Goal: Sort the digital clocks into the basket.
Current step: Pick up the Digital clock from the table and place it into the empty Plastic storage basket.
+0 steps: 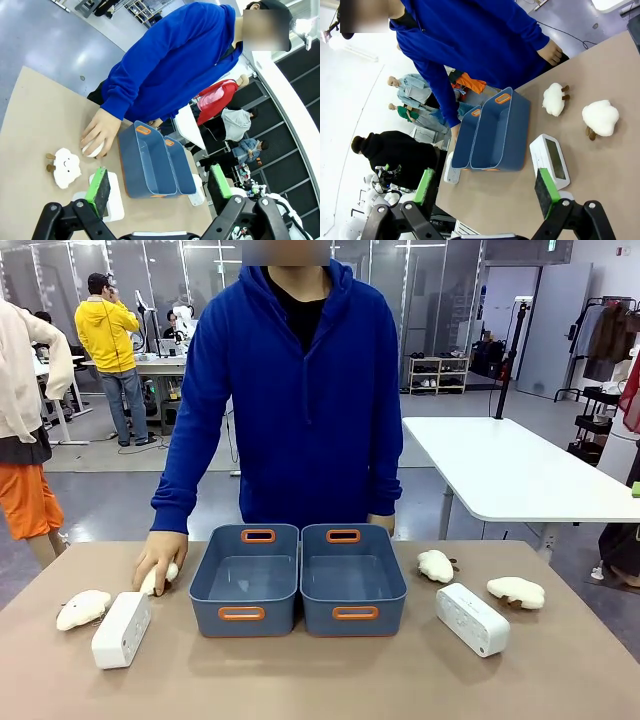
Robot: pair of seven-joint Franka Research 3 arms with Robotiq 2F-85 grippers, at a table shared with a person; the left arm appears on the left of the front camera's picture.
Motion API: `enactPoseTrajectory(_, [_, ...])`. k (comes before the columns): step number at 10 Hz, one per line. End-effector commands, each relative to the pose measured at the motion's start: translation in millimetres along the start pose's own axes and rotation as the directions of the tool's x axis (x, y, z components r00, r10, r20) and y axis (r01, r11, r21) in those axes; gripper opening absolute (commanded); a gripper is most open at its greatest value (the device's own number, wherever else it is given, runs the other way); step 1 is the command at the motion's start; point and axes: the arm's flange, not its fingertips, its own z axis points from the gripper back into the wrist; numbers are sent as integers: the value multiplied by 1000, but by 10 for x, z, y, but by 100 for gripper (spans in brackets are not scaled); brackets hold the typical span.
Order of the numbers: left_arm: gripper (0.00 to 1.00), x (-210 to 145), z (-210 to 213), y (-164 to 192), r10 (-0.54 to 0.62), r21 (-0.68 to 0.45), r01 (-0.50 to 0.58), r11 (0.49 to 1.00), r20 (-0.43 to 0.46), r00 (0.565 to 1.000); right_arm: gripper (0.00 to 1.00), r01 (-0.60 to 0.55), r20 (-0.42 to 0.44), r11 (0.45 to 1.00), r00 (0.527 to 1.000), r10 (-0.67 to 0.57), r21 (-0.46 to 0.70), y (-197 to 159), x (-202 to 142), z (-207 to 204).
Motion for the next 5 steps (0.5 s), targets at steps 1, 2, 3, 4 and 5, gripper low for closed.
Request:
enactPoseTrajectory(1, [100,13,-8,11,6,-25,-5,1000,10,1000,100,-5,4,1000,1000,5,14,-10,12,-12])
enactPoseTrajectory(2, [100,13,-8,11,6,-25,-5,1000,10,1000,100,-5,4,1000,1000,5,14,-10,12,-12])
enactPoseTrajectory(3, [100,13,-8,11,6,-25,-5,1000,10,1000,100,-5,4,1000,1000,5,14,-10,12,-12])
enactPoseTrajectory(4, [100,13,-8,11,6,-25,-5,1000,10,1000,100,-5,4,1000,1000,5,14,-10,12,-12])
enactPoseTrajectory(5, [100,13,-8,11,6,-25,-5,1000,10,1000,100,-5,4,1000,1000,5,14,-10,12,-12])
